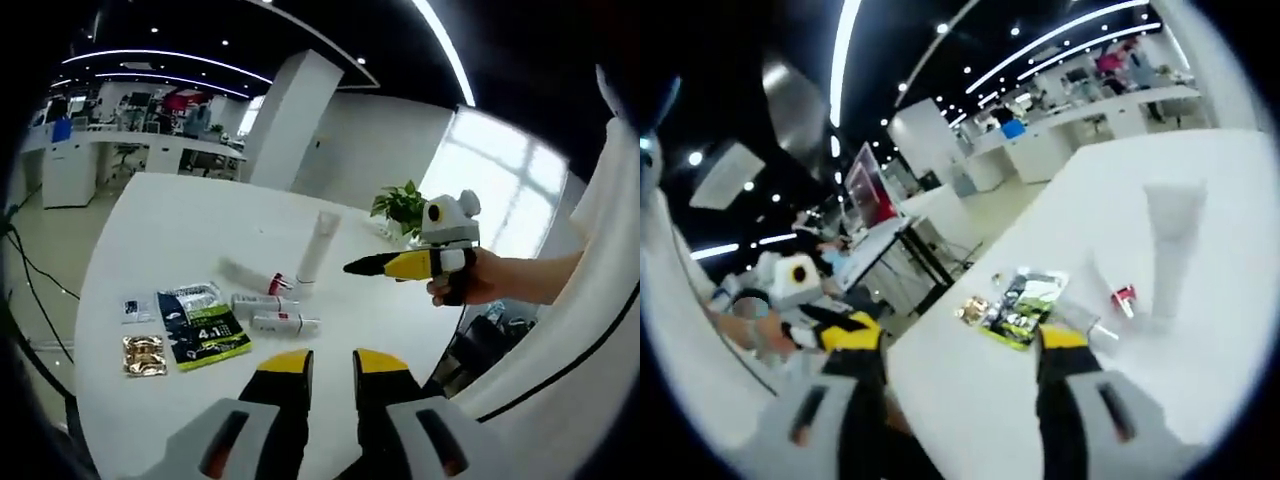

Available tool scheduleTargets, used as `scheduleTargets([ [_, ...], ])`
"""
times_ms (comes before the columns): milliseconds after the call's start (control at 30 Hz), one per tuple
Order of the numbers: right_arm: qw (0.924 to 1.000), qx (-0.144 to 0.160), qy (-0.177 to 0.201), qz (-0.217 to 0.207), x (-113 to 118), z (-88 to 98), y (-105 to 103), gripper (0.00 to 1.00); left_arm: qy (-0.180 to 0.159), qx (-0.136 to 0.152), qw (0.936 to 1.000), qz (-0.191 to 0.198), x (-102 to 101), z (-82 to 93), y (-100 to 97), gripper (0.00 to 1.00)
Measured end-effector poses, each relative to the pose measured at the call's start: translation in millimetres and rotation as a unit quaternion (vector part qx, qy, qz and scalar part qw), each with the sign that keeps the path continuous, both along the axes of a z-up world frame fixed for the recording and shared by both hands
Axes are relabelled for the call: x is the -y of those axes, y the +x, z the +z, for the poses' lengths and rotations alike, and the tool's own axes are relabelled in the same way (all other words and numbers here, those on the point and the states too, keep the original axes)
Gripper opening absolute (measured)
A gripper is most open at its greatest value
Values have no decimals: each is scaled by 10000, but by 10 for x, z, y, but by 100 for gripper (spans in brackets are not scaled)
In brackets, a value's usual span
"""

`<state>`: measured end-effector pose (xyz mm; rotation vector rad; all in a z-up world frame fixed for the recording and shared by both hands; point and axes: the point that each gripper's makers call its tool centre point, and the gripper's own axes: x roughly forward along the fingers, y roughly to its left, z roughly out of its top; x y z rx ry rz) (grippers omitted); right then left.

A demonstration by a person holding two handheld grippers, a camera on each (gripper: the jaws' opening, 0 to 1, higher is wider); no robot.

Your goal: Arrange the skincare products in the storage area until every visible bottle or jar stands upright without overlapping.

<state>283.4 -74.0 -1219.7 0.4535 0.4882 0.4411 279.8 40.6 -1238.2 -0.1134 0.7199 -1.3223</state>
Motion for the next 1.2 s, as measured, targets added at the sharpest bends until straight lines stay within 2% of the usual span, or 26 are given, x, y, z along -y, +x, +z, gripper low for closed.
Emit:
scheduleTargets([
  [100, 9999, -99, 26, -85, 68, -39, -153, 57, 3, 39, 10000, 37, 135, 4, 53, 17],
  [167, 9996, -172, 112, -194, 146, -55, -286, 57, 231, 721, 9956, -550, 312, 31, 98, 17],
  [200, 9995, -203, 108, -209, 177, -65, -339, 57, 432, 1169, 9881, -906, 418, 33, 158, 18],
  [233, 9995, -230, 58, -211, 223, -84, -413, 57, 497, 1304, 9848, -1037, 485, 44, 200, 19],
  [300, 9996, -269, -86, -82, 260, -117, -507, 57, 541, 1368, 9825, -1143, 599, 88, 265, 23],
  [333, 9989, -311, -325, 99, 301, -167, -607, 57, 483, 1511, 9801, -1196, 712, 165, 334, 23],
  [367, 9973, -426, -583, 95, 396, -235, -714, 57, 369, 1603, 9775, -1324, 828, 243, 372, 23],
  [400, 9971, -447, -618, 82, 427, -247, -755, 57, 360, 1627, 9761, -1395, 885, 276, 385, 23],
  [500, 9973, -471, -558, -116, 563, -249, -882, 58, 473, 1988, 9641, -1698, 1056, 302, 455, 25],
  [567, 9976, -436, -485, -246, 616, -227, -918, 58, 592, 2221, 9530, -1971, 1186, 293, 490, 27],
  [600, 9977, -428, -463, -250, 626, -220, -938, 58, 599, 2399, 9437, -2197, 1256, 298, 502, 30],
  [700, 9975, -381, -517, -304, 673, -194, -999, 58, 796, 2624, 9264, -2580, 1379, 289, 560, 35],
  [767, 9969, -344, -613, -357, 716, -172, -1041, 58, 958, 2948, 9066, -2863, 1498, 295, 648, 36],
  [800, 9967, -323, -635, -387, 735, -160, -1059, 58, 1019, 3002, 9014, -2949, 1535, 297, 668, 36],
  [833, 9964, -290, -653, -461, 772, -145, -1078, 58, 1030, 3015, 9001, -2971, 1551, 299, 675, 36],
  [933, 9961, -209, -597, -621, 831, -112, -1114, 58, 1122, 3105, 8884, -3190, 1692, 311, 738, 38],
  [967, 9957, -182, -557, -714, 865, -100, -1145, 58, 1182, 3177, 8824, -3263, 1748, 305, 778, 38],
  [1033, 9946, -133, -568, -864, 933, -100, -1217, 58, 1336, 3188, 8743, -3407, 1826, 261, 827, 38],
  [1133, 9943, -129, -472, -946, 955, -126, -1301, 58, 1497, 3017, 8718, -3558, 1885, 195, 834, 38],
  [1200, 9940, -145, -484, -968, 957, -142, -1344, 58, 1572, 2988, 8666, -3674, 1916, 154, 844, 39],
])
